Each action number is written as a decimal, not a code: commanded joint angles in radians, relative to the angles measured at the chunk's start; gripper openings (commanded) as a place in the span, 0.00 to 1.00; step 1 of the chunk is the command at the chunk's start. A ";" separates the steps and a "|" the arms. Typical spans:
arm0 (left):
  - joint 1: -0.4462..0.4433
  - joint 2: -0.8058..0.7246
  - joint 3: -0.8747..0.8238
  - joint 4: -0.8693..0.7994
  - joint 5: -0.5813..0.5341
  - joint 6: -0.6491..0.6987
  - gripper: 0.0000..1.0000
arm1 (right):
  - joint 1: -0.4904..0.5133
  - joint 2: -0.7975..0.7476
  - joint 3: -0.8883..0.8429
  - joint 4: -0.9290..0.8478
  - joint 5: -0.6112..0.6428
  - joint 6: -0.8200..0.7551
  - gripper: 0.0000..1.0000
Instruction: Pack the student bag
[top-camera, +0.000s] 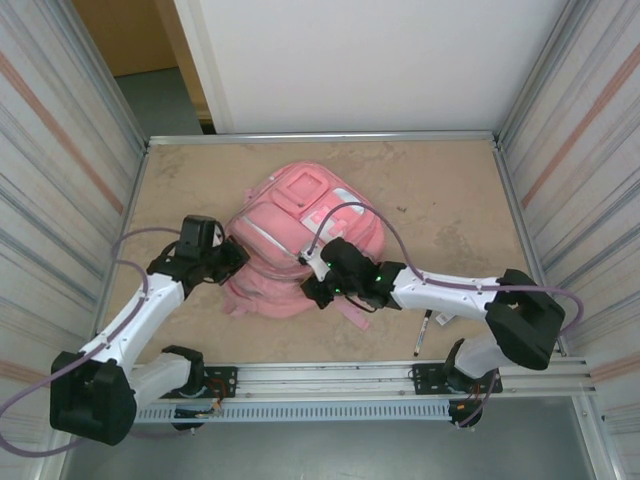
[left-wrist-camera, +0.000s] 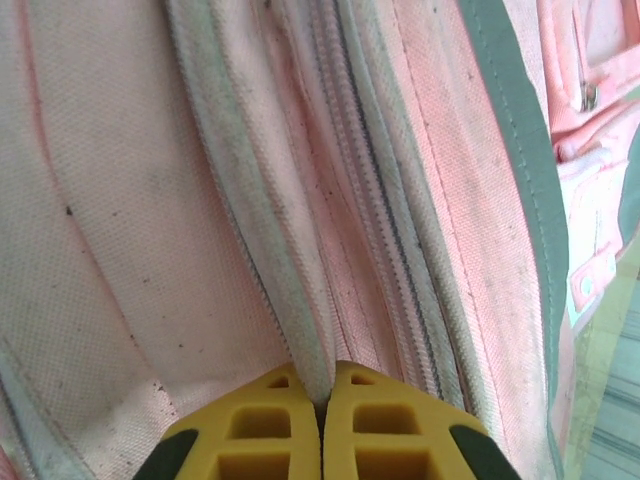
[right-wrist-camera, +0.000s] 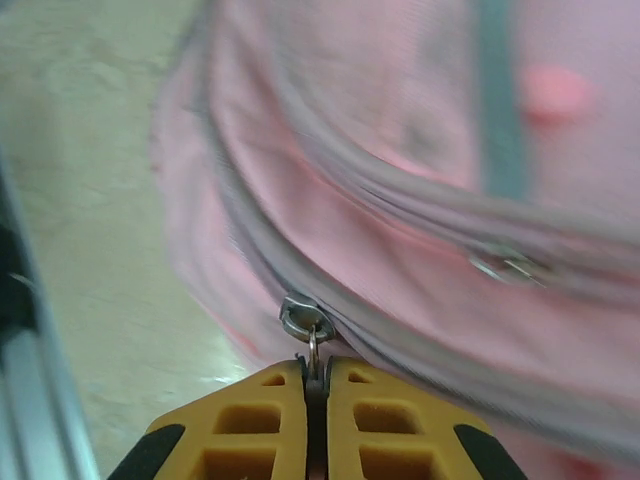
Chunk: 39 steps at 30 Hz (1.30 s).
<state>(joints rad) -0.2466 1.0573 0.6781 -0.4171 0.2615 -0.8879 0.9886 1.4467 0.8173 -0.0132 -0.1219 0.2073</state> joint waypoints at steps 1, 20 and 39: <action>0.044 0.027 0.017 -0.003 -0.054 0.108 0.00 | -0.088 -0.035 -0.034 -0.160 0.165 -0.001 0.08; 0.069 0.073 0.054 -0.108 0.111 0.324 0.00 | -0.426 -0.041 -0.041 -0.205 0.108 0.004 0.25; -0.082 0.160 0.285 -0.246 -0.135 0.167 0.40 | -0.344 -0.299 -0.024 -0.222 0.063 -0.085 0.53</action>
<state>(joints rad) -0.3256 1.1828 0.9127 -0.5926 0.2062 -0.7086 0.6300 1.1370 0.7383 -0.2245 -0.0425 0.1478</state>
